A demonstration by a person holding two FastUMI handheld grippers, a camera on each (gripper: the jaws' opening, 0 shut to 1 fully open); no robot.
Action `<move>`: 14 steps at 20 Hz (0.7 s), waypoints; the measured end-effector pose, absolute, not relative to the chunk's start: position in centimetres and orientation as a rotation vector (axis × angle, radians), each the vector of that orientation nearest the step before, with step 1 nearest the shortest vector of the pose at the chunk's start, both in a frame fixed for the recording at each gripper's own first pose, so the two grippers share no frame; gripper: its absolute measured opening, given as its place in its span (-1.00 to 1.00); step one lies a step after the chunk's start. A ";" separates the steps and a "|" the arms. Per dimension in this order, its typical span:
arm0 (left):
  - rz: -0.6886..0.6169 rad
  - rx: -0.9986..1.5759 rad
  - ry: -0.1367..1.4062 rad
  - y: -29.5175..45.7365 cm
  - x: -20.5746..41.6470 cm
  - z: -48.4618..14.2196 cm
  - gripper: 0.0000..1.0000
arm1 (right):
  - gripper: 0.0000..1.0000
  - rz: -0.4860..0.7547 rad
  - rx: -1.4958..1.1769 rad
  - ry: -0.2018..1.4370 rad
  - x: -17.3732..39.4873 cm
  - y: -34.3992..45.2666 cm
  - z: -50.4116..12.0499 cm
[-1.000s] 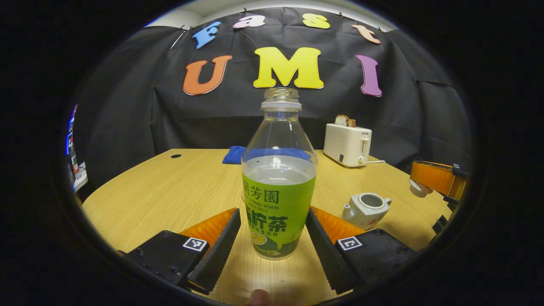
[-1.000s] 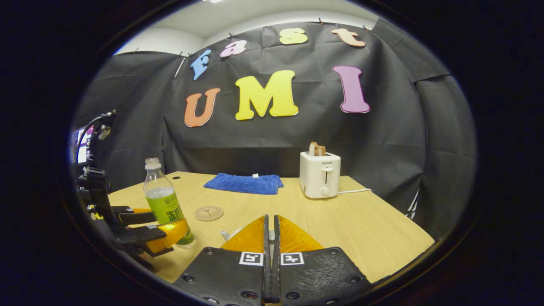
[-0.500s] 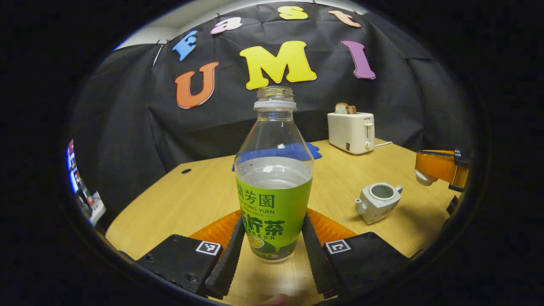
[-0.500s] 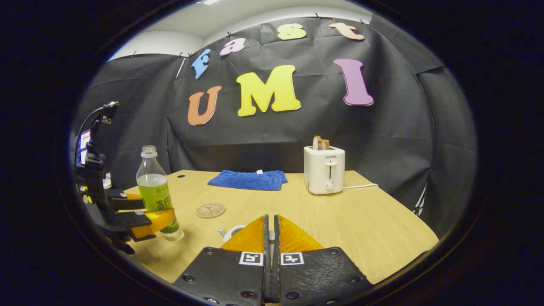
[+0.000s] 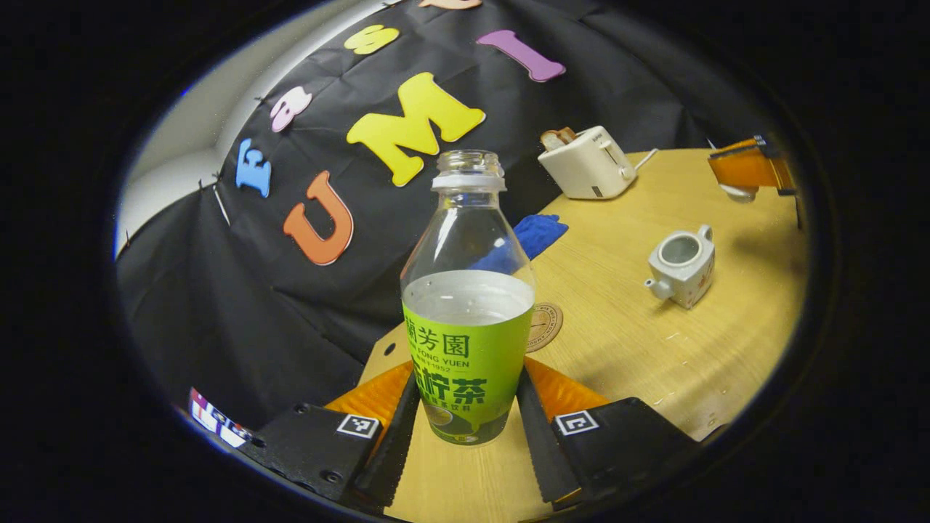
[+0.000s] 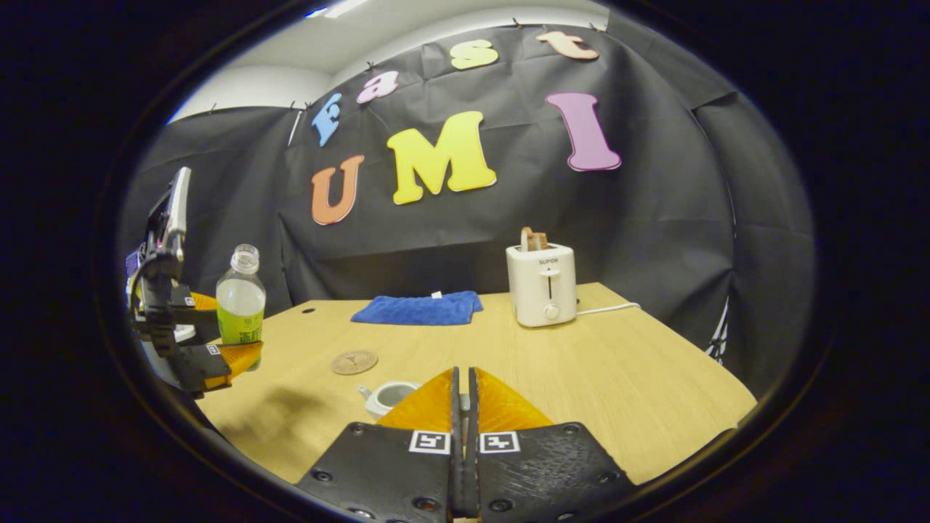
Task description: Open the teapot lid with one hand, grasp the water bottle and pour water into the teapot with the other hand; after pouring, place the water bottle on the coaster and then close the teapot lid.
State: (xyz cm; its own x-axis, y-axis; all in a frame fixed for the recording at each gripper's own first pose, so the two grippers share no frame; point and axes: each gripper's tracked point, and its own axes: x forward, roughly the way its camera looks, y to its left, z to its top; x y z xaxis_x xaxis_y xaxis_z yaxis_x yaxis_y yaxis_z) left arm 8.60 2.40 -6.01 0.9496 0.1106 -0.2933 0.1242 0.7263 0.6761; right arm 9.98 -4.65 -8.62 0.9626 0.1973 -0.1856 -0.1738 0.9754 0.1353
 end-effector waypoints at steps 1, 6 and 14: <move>-0.009 0.819 0.328 2.2 8.5 -5.7 0.45 | -1.00 0.185 0.121 0.199 10.0 -5.0 -8.7; -0.025 1.090 0.333 1.6 9.6 -4.9 0.45 | -1.00 0.180 0.119 0.213 10.2 -5.7 -9.0; -0.061 1.381 0.381 1.0 11.1 -5.5 0.39 | -0.99 0.178 0.141 0.235 10.3 -6.4 -9.5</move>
